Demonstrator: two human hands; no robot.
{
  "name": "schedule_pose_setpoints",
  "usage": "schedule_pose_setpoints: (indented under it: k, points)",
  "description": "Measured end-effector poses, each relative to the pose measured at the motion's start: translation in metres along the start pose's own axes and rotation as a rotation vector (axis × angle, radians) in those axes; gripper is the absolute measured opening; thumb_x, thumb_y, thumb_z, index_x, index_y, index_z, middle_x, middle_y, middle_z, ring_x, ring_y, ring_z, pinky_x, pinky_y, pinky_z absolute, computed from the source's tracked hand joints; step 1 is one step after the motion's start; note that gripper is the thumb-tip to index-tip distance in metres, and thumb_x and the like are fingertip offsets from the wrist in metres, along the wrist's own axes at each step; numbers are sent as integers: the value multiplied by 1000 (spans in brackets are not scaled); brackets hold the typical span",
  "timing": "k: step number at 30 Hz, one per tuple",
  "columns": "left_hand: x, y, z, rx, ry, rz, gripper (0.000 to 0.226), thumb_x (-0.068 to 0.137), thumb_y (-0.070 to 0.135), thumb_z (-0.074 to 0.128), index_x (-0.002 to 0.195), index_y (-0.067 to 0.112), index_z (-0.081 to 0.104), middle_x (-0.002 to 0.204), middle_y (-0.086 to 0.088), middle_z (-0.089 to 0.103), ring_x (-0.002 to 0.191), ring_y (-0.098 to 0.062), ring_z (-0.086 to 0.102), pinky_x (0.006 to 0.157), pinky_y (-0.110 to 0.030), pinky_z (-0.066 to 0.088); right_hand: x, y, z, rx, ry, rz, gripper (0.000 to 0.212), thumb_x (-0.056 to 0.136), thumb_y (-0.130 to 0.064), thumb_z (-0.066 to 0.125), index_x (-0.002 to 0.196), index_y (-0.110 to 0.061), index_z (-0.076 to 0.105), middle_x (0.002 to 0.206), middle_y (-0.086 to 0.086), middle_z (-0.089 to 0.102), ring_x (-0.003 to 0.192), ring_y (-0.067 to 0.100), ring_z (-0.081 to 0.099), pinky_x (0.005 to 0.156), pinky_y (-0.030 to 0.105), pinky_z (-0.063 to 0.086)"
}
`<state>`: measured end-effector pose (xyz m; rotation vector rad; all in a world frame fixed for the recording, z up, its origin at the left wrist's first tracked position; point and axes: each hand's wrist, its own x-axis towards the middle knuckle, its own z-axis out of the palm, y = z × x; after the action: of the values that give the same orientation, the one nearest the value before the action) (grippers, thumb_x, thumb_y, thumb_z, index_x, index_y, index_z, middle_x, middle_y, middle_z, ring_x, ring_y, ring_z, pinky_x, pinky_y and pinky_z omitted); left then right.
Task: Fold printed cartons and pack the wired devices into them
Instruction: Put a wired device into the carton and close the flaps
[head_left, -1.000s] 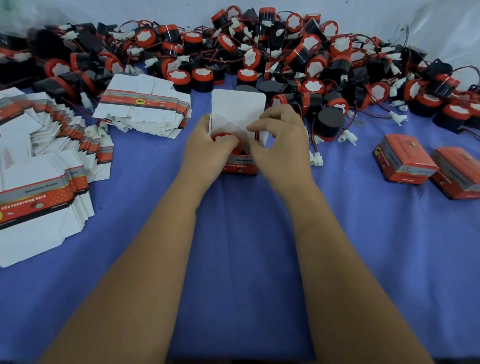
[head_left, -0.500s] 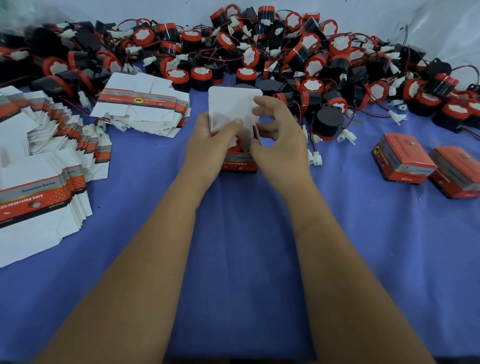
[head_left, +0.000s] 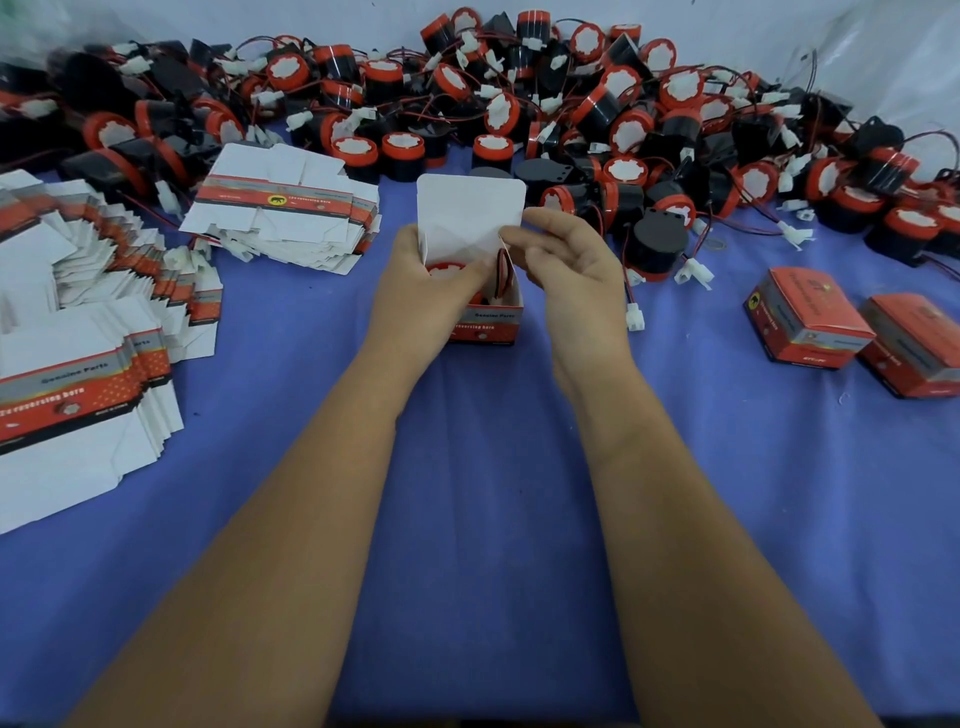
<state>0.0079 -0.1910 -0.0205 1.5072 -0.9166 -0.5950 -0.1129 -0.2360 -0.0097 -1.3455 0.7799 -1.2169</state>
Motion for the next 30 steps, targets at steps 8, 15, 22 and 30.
schedule_pose_setpoints:
  k: [8,15,22,30]
  points:
    - [-1,2,-4,-144,-84,-43,26,97,22,51,123,25,58,116,3,68,105,-15,67,84,-31,57,0,10,8,-177,103,64,35,91,-20,67,120,-29,49,119,-4,52,95,8,56,71,14,49]
    - [-1,4,-4,-154,-92,-37,26,101,25,44,125,24,54,116,3,66,102,-12,66,69,-19,53,4,7,5,-145,-103,189,18,96,-12,57,114,-10,62,109,8,70,98,19,66,86,31,56]
    - [-4,3,-6,-308,-156,-90,39,105,38,33,125,20,61,112,-4,73,100,-16,71,76,-27,58,12,4,3,-194,-192,255,25,90,-4,58,112,-14,63,103,5,70,94,20,68,80,29,57]
    - [8,-4,-15,-321,-139,-103,44,99,24,31,106,22,74,98,-2,77,92,-18,74,74,-29,59,11,6,6,-141,-138,258,23,92,-3,56,102,-21,65,107,9,70,94,20,67,83,34,57]
